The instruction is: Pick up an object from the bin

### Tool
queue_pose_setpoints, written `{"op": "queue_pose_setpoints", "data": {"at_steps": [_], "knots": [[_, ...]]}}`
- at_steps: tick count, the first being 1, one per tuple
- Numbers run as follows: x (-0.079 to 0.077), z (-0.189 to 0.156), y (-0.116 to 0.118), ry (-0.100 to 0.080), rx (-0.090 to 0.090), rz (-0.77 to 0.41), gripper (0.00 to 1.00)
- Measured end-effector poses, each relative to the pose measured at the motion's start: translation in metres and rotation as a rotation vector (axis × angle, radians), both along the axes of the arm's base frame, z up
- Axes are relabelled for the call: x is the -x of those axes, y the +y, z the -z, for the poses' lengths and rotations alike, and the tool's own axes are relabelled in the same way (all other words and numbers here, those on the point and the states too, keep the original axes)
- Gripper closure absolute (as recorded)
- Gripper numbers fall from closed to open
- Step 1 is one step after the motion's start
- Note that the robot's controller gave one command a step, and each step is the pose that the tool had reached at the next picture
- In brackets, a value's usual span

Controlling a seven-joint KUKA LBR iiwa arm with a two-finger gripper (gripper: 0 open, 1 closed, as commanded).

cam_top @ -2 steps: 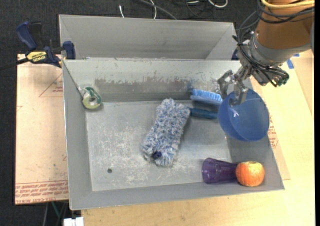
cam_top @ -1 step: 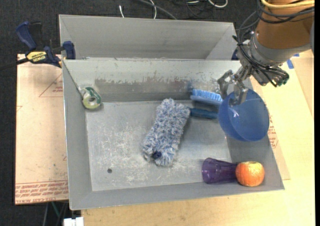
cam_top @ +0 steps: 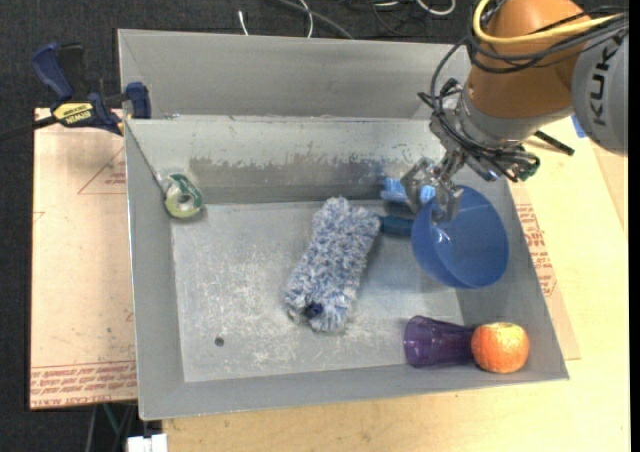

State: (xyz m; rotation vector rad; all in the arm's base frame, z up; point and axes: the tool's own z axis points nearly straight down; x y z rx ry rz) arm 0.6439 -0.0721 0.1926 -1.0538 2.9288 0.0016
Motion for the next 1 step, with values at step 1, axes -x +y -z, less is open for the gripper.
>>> {"op": "queue_pose_setpoints", "data": {"at_steps": [1], "knots": [[0.0007,0.0015,-0.0022,0.000,0.000,-0.006,1.00]]}}
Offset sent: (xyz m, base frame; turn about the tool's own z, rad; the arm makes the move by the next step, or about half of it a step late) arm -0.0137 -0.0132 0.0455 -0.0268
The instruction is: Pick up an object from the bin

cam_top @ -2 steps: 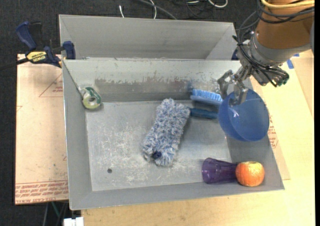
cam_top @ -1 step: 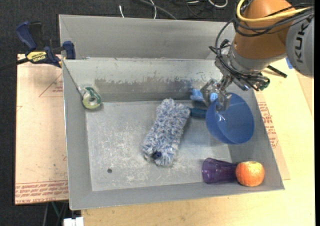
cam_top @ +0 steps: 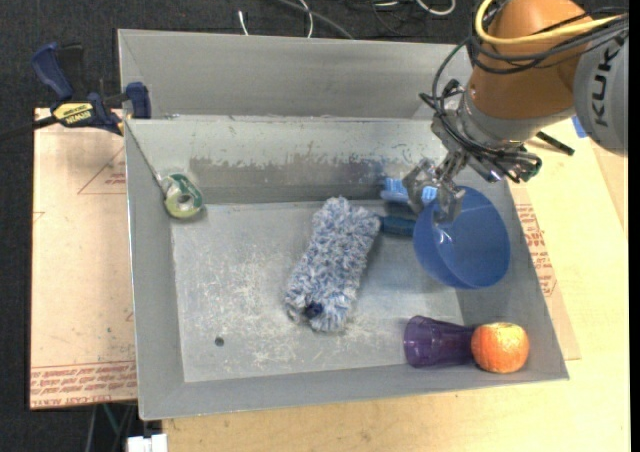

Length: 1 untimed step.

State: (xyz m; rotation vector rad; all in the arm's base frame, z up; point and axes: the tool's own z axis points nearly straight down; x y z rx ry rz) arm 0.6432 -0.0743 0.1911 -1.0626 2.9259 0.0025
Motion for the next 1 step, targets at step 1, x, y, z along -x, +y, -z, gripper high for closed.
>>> {"op": "queue_pose_setpoints", "data": {"at_steps": [1], "knots": [[0.0114,-0.0487,-0.0108,-0.007,0.000,-0.016,1.00]]}}
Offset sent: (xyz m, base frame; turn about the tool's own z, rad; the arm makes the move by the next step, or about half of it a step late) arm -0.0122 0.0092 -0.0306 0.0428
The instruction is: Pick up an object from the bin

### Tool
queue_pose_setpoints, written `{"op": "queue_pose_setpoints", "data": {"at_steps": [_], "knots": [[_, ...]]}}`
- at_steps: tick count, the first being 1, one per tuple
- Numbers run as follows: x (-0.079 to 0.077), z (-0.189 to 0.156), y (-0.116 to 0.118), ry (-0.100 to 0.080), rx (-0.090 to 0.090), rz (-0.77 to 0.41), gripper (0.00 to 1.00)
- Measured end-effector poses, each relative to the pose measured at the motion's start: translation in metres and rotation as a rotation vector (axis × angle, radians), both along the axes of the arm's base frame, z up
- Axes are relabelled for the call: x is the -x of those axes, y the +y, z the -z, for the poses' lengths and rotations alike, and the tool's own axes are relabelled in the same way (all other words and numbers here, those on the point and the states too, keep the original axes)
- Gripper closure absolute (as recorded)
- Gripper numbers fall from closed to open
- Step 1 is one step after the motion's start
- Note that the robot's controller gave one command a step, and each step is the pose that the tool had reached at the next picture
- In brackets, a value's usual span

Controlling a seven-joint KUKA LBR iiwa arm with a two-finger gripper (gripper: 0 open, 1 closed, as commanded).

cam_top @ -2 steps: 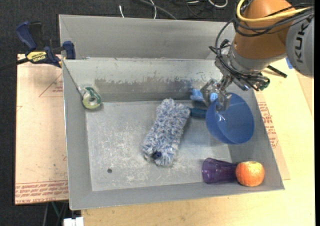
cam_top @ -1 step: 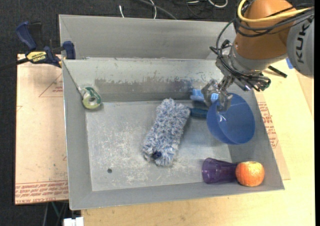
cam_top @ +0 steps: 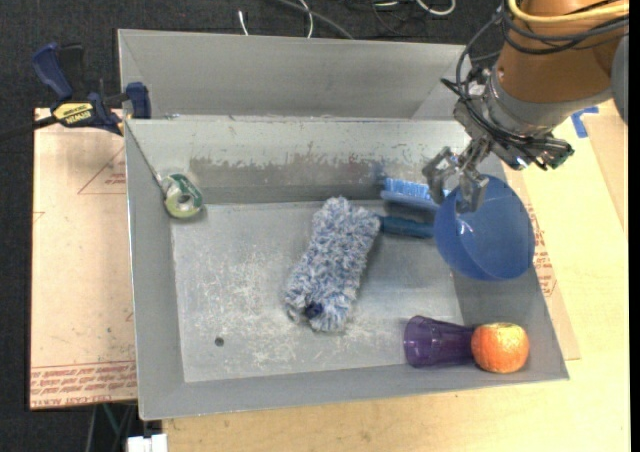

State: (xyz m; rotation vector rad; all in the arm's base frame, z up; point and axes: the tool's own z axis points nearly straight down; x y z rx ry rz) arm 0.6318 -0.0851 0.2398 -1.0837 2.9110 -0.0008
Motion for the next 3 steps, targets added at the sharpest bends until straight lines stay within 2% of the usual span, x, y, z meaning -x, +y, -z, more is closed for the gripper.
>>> {"op": "queue_pose_setpoints", "data": {"at_steps": [1,2,3], "knots": [[0.002,0.085,0.023,0.018,-0.006,0.057,1.00],[-0.009,0.029,0.012,-0.016,0.000,0.046,1.00],[0.016,0.118,0.018,0.023,-0.010,0.115,1.00]]}}
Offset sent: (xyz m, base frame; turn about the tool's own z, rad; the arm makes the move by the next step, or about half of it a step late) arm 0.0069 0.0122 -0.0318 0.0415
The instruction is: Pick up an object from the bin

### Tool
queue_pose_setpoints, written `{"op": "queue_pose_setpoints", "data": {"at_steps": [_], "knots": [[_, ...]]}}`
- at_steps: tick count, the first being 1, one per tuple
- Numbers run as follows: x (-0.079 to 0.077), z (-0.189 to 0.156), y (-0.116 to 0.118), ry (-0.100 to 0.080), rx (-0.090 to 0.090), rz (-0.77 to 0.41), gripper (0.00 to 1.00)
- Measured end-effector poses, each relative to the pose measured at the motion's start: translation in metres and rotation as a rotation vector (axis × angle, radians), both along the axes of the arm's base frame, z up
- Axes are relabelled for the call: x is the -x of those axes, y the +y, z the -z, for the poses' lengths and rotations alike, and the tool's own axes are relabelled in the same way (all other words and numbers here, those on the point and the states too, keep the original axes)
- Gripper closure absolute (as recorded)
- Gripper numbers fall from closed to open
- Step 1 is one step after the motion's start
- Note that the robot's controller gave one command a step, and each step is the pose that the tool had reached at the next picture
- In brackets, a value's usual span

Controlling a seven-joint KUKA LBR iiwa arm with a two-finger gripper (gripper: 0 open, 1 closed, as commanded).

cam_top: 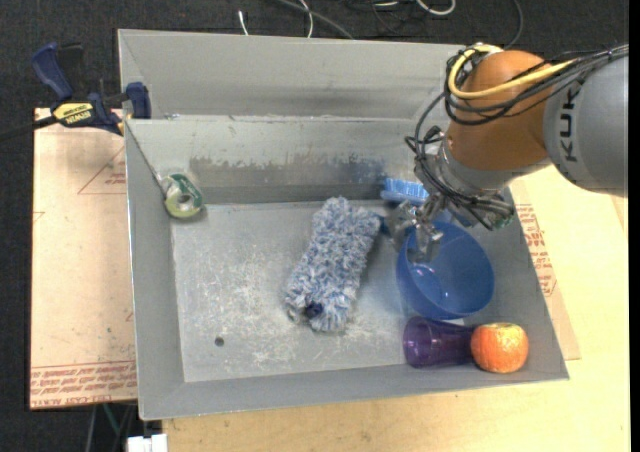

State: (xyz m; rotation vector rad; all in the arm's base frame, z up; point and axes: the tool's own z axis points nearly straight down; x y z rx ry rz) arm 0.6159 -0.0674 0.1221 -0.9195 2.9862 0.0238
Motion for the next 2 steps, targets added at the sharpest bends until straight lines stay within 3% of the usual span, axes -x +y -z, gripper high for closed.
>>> {"op": "queue_pose_setpoints", "data": {"at_steps": [1,2], "knots": [[-0.026,-0.010,0.004,-0.049,0.013,-0.158,1.00],[-0.014,-0.042,-0.010,-0.022,0.003,-0.067,1.00]]}}
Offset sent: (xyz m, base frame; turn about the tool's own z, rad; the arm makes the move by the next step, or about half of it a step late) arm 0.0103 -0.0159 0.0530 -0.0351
